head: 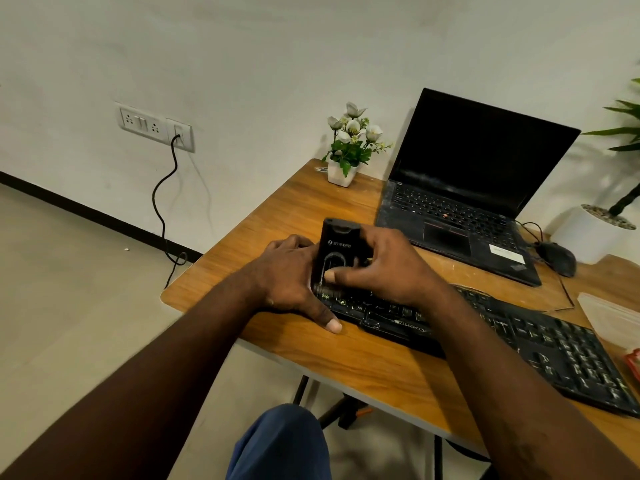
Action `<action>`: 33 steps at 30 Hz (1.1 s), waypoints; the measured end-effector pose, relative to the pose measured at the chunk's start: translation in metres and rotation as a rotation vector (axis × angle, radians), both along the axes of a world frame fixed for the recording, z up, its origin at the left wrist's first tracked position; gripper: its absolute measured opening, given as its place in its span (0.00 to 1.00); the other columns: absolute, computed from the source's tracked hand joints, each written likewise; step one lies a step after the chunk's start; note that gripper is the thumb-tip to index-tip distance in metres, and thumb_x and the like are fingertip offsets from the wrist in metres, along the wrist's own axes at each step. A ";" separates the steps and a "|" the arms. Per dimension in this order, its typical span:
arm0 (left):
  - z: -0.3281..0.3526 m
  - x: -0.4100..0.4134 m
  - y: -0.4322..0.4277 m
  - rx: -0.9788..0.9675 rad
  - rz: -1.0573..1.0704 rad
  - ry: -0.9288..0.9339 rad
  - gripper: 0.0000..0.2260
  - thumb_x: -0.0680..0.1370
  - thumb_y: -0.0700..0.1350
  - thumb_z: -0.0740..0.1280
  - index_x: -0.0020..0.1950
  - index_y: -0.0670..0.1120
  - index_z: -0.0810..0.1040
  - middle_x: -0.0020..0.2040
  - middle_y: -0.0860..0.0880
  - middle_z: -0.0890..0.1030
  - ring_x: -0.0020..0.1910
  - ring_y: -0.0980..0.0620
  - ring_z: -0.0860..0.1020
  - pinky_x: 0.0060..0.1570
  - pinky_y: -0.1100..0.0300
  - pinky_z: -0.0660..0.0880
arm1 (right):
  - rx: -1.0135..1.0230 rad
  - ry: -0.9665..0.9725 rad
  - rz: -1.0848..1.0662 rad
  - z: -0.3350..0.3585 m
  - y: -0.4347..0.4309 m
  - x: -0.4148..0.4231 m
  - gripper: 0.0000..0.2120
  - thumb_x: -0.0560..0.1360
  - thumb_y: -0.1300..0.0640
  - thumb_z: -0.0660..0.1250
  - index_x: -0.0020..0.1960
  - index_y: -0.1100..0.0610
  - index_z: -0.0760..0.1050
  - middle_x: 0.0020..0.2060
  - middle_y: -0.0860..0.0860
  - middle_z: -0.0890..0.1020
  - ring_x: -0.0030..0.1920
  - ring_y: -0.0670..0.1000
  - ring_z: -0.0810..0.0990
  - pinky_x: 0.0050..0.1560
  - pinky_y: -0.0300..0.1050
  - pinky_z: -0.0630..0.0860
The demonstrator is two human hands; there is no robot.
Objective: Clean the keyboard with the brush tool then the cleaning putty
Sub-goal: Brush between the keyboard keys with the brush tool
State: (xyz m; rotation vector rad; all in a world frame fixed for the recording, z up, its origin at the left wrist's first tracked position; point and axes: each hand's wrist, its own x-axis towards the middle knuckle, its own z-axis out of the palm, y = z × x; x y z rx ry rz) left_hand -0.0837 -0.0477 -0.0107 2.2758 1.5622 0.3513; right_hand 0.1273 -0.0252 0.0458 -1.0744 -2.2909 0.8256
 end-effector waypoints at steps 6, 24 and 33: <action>0.000 0.001 0.000 0.008 0.007 -0.004 0.59 0.54 0.82 0.70 0.79 0.64 0.52 0.76 0.52 0.68 0.77 0.49 0.58 0.74 0.44 0.59 | 0.258 -0.090 -0.185 -0.002 0.001 0.003 0.27 0.69 0.49 0.81 0.65 0.50 0.76 0.52 0.43 0.84 0.50 0.41 0.83 0.48 0.37 0.80; -0.001 0.001 0.001 -0.011 0.041 0.009 0.64 0.53 0.82 0.71 0.82 0.63 0.45 0.79 0.47 0.65 0.78 0.46 0.57 0.75 0.42 0.59 | 0.324 -0.189 -0.256 -0.002 0.019 -0.003 0.26 0.69 0.46 0.80 0.63 0.51 0.76 0.52 0.47 0.84 0.51 0.47 0.82 0.49 0.45 0.81; -0.004 -0.003 0.002 -0.006 0.018 -0.009 0.53 0.53 0.83 0.70 0.76 0.65 0.64 0.75 0.58 0.69 0.75 0.53 0.58 0.75 0.45 0.57 | 0.038 -0.082 0.120 0.004 -0.011 0.000 0.23 0.69 0.55 0.82 0.61 0.49 0.78 0.49 0.45 0.85 0.49 0.44 0.85 0.49 0.44 0.83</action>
